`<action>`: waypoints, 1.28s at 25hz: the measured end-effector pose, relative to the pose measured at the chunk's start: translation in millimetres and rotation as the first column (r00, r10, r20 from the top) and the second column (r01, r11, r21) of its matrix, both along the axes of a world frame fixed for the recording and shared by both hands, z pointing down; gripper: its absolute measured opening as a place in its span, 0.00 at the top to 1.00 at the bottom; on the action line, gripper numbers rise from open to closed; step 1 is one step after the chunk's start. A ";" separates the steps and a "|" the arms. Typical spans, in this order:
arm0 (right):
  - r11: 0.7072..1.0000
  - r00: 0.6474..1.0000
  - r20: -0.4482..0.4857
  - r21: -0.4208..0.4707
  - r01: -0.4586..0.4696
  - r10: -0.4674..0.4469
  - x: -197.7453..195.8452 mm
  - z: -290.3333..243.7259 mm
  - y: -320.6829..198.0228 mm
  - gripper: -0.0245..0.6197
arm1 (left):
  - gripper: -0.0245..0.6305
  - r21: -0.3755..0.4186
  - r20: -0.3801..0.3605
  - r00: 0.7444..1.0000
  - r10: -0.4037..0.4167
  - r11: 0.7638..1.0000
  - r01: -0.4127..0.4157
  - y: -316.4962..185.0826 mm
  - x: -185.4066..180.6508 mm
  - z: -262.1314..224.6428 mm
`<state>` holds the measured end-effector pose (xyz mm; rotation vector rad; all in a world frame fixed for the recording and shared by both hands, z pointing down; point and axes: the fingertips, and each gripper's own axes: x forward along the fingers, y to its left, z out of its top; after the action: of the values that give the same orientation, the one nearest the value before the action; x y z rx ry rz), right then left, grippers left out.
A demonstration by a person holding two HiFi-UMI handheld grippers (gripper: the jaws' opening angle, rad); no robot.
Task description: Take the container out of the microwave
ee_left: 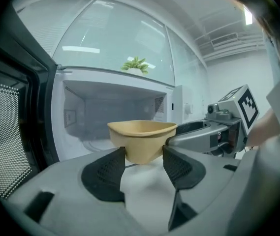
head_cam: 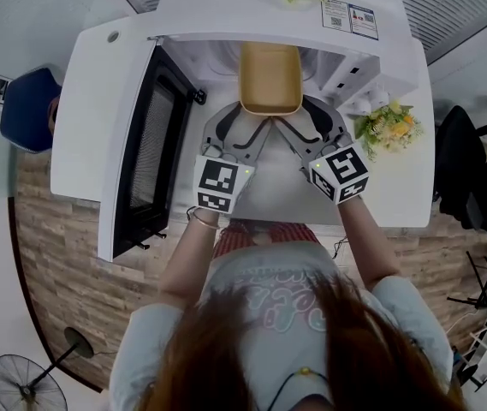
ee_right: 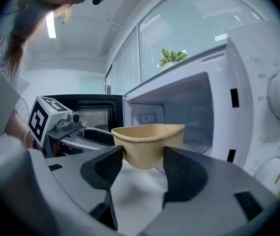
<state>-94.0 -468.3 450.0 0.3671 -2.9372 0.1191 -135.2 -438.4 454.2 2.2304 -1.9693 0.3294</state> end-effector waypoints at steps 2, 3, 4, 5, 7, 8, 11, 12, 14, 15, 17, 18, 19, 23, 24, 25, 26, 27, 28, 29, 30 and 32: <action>1.000 1.000 0.009 0.002 -0.008 0.008 5.2 -3.5 3.6 0.58 | 0.60 0.008 0.005 1.000 0.006 1.000 -0.006 3.5 4.8 -4.0; 1.000 1.000 0.012 0.005 -0.009 0.009 7.7 -5.0 5.7 0.58 | 0.60 0.010 0.009 1.000 0.008 1.000 -0.008 5.5 7.2 -5.6; 1.000 1.000 0.014 0.008 -0.007 0.007 9.9 -6.6 8.0 0.58 | 0.60 0.012 0.011 1.000 0.008 1.000 -0.008 7.7 9.5 -7.2; 1.000 1.000 0.017 0.012 -0.005 0.005 12.0 -8.3 10.3 0.58 | 0.60 0.014 0.013 1.000 0.008 1.000 -0.008 10.2 11.7 -8.9; 1.000 1.000 0.026 0.014 0.001 -0.002 15.6 -12.2 15.5 0.58 | 0.60 0.019 0.016 1.000 0.002 1.000 -0.002 15.7 15.6 -13.1; 1.000 0.999 0.033 0.012 0.005 -0.006 17.2 -14.3 18.3 0.58 | 0.60 0.022 0.019 1.000 -0.003 1.000 0.003 18.8 17.3 -15.3; 1.000 0.999 0.047 0.017 0.024 -0.025 21.9 -20.1 25.8 0.58 | 0.60 0.033 0.022 1.000 -0.021 0.999 0.020 27.2 22.7 -21.2; 0.999 0.998 0.051 0.022 0.033 -0.035 23.3 -22.0 28.2 0.58 | 0.60 0.038 0.020 0.999 -0.029 0.999 0.028 29.9 24.5 -22.9; 0.998 0.997 0.061 0.028 0.055 -0.056 26.1 -26.0 33.3 0.58 | 0.60 0.049 0.016 0.999 -0.049 0.998 0.048 36.2 28.0 -26.4; 0.998 0.996 0.067 0.028 0.065 -0.066 27.5 -28.2 35.9 0.58 | 0.61 0.053 0.013 0.998 -0.058 0.997 0.058 39.4 29.8 -28.2; 0.996 0.993 0.080 0.027 0.082 -0.084 30.7 -32.9 40.6 0.58 | 0.61 0.060 0.006 0.997 -0.076 0.995 0.075 45.4 33.2 -32.6; 0.996 0.992 0.086 0.028 0.089 -0.091 32.3 -35.3 43.0 0.58 | 0.61 0.065 0.005 0.996 -0.084 0.994 0.083 48.2 34.9 -34.9; 0.995 0.991 0.091 0.030 0.095 -0.097 33.9 -37.6 45.4 0.58 | 0.61 0.071 0.005 0.996 -0.091 0.993 0.091 51.0 36.6 -37.3; 0.993 0.988 0.101 0.043 0.110 -0.114 37.8 -44.4 54.7 0.58 | 0.62 0.089 0.015 0.995 -0.103 0.991 0.101 61.1 41.0 -44.2; 0.993 0.988 0.100 0.048 0.111 -0.115 38.6 -45.3 57.5 0.58 | 0.62 0.090 0.018 0.995 -0.101 0.991 0.099 63.8 41.8 -45.0; 0.992 0.989 0.097 0.052 0.111 -0.116 39.8 -46.1 60.8 0.58 | 0.62 0.090 0.021 0.995 -0.097 0.991 0.095 67.0 42.9 -45.7; 0.992 0.989 0.096 0.056 0.109 -0.114 41.0 -47.0 64.4 0.58 | 0.62 0.091 0.024 0.995 -0.093 0.992 0.090 70.6 43.9 -46.7; 0.993 0.989 0.096 0.060 0.104 -0.109 42.2 -48.3 68.1 0.58 | 0.62 0.092 0.026 0.996 -0.087 0.992 0.084 74.2 44.8 -48.0; 0.993 0.990 0.097 0.062 0.097 -0.103 43.2 -49.8 71.9 0.58 | 0.62 0.095 0.026 0.996 -0.081 0.992 0.078 77.8 45.5 -49.6; 0.994 0.990 0.100 0.064 0.090 -0.096 43.9 -51.4 76.0 0.58 | 0.63 0.098 0.027 0.997 -0.074 0.993 0.071 81.7 46.0 -51.3; 0.994 0.991 0.102 0.065 0.084 -0.090 44.5 -53.1 80.7 0.58 | 0.63 0.101 0.028 0.997 -0.067 0.993 0.064 85.9 46.5 -53.0; 0.995 0.992 0.102 0.071 0.073 -0.080 46.0 -56.8 91.0 0.58 | 0.63 0.107 0.028 0.998 -0.052 0.993 0.049 95.4 47.9 -56.0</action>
<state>-48.0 -377.3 393.2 0.2644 -3.0601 0.0303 -87.4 -343.0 398.2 2.2464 -2.1015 0.2597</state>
